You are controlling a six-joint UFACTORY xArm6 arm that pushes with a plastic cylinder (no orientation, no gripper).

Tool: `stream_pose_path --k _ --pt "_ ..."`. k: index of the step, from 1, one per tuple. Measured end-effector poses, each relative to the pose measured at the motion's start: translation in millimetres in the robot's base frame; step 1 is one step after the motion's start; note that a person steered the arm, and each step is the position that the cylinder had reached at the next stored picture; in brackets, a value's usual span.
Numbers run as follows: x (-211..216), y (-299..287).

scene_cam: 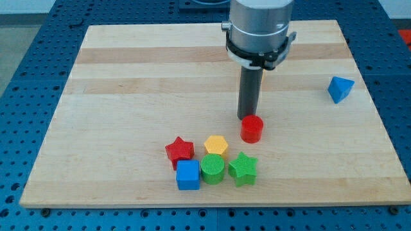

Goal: Push the red circle to the yellow hexagon

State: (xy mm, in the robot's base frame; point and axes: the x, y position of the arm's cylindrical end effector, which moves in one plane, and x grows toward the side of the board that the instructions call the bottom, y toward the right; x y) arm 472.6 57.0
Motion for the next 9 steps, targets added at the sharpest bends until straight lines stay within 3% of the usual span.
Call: stream_pose_path --k 3,9 --pt "-32 51" --pt "40 -2"
